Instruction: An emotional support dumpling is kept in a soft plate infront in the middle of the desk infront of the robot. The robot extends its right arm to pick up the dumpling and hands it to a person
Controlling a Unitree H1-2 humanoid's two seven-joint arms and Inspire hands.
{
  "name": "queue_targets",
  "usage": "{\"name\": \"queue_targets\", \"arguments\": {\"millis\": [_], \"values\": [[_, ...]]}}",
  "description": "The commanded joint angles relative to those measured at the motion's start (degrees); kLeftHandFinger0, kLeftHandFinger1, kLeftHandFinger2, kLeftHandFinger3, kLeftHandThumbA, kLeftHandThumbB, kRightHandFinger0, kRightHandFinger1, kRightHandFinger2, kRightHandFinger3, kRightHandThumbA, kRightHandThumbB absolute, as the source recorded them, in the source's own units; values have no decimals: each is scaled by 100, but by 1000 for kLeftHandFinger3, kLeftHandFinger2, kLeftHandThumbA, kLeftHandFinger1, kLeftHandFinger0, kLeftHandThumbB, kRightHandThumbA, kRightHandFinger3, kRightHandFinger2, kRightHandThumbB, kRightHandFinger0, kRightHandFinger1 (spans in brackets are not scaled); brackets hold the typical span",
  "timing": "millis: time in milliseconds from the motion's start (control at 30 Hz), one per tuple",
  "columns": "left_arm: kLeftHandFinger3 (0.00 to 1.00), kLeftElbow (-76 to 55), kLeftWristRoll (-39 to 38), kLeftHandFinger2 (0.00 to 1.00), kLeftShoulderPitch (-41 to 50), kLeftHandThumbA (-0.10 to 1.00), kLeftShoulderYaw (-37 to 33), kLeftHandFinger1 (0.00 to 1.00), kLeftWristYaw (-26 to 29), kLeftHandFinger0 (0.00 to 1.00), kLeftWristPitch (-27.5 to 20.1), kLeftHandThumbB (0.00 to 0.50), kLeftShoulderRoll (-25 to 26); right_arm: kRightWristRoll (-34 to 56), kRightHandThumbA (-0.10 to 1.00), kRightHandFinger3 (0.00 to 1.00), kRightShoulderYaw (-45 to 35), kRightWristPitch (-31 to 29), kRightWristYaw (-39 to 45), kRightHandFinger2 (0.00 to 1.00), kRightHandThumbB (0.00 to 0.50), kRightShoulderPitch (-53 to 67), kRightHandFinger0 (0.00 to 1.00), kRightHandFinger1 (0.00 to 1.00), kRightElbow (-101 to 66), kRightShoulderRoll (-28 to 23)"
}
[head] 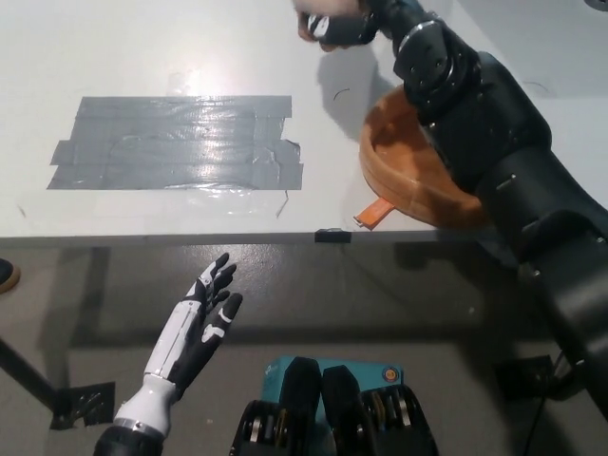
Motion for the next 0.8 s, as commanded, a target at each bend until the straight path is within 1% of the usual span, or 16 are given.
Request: {"name": "queue_targets", "arguments": {"millis": [0,67,100,133,167,200,267,333,433,500,600,633,667,700,733,767], "values": [[1000,-112,-13,1000,-188,832,-4,1000,-108,1000,-62,129,78,-268,708,1000,342,510,892,1000,500,-354,1000,1000,-315,-186],[1000,-120,-10,1000,-199,815,1,1000,-115,1000,-40,126,94,-246,797,1000,400,510,931,1000,500,-292,1000,1000,-259,-265],[1000,-128,-9,1000,-198,814,2,1000,-117,1000,-29,127,99,-239,800,1000,407,508,933,1000,500,-275,1000,1000,-265,-280],[1000,-126,3,1000,-200,813,-2,1000,-112,1000,-23,136,100,-229,842,1000,409,472,896,1000,500,-229,1000,1000,-264,-325],[1000,-124,1,1000,-215,813,-3,1000,-112,1000,-20,138,101,-232,850,1000,421,480,869,1000,500,-211,1000,1000,-281,-358],[1000,-121,-1,1000,-223,813,-7,1000,-118,1000,-9,144,105,-244,893,1000,422,434,795,1000,500,-205,1000,1000,-265,-388],[1000,-106,4,1000,-228,812,-15,1000,-108,1000,-21,145,104,-249,923,1000,419,346,725,1000,500,-198,1000,1000,-252,-438],[1000,-107,-4,1000,-225,813,-16,1000,-105,1000,-7,146,100,-220,946,1000,351,412,689,1000,500,-190,1000,1000,-380,-473],[1000,-82,-17,1000,-191,803,-12,1000,-97,1000,-70,132,99,-119,934,1000,176,414,545,1000,500,-152,1000,1000,-535,-486],[1000,-64,-7,1000,-199,806,-12,1000,-98,1000,-66,139,109,-83,971,1000,54,432,450,1000,500,-144,1000,1000,-713,-515],[1000,-58,-5,1000,-200,806,-16,1000,-95,1000,-76,138,103,-99,961,1000,-145,441,272,1000,500,-95,1000,1000,-1033,-568],[1000,-65,-4,1000,-197,804,-21,1000,-89,1000,-68,137,87,-69,948,1000,-244,451,215,1000,500,-77,1000,1000,-1210,-598],[1000,-79,-6,1000,-180,798,-22,1000,-84,1000,-70,131,78,-14,905,1000,-355,413,172,1000,500,-41,1000,1000,-1384,-620],[1000,-105,-8,1000,-142,799,-26,1000,-69,1000,-77,139,54,131,860,1000,-577,376,157,1000,500,24,1000,1000,-1737,-657],[1000,-101,-7,1000,-146,799,-28,1000,-59,1000,-81,139,40,146,858,1000,-640,383,174,1000,500,26,1000,1000,-1821,-663],[1000,-113,-36,1000,-141,811,-13,1000,-53,1000,-64,154,25,93,962,1000,-716,540,300,1000,500,89,1000,1000,-2379,-772]]}}
